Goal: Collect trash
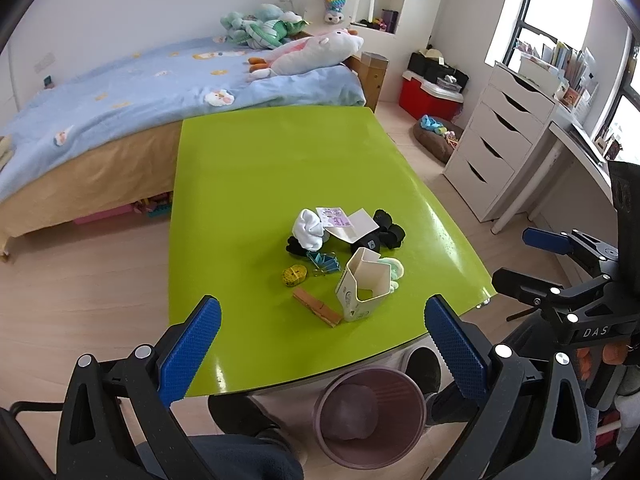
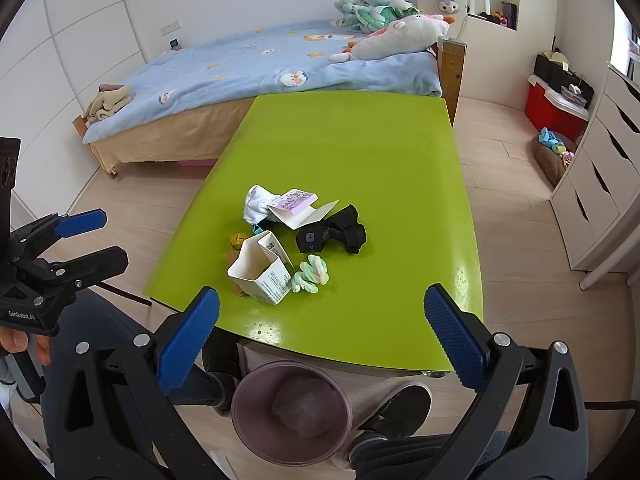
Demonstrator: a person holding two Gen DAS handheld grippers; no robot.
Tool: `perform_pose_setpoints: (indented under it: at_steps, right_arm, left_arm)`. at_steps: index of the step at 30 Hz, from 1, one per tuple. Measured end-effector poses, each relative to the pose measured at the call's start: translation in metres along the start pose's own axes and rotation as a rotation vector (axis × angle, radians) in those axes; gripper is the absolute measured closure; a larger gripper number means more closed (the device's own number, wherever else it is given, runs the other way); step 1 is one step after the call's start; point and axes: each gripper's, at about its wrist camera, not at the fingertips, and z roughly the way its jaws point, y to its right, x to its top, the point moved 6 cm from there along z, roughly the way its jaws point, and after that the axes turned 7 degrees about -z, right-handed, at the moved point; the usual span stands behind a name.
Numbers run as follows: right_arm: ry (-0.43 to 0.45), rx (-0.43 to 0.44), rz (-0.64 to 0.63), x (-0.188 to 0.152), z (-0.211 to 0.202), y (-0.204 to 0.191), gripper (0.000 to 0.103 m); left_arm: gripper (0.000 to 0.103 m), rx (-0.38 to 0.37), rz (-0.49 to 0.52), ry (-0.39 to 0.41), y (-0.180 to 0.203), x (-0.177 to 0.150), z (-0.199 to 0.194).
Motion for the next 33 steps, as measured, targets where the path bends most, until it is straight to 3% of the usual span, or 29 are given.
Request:
perform_pose_setpoints:
  at_steps: [21, 33]
  right_arm:
    - [-0.019, 0.014, 0.056, -0.006, 0.003, 0.006, 0.003]
    - [-0.077, 0.061, -0.031, 0.01, 0.034, -0.016, 0.003]
  left_arm:
    - [0.005, 0.021, 0.013, 0.007, -0.002, -0.003, 0.0]
    - [0.005, 0.031, -0.01, 0.003, -0.011, -0.003, -0.003]
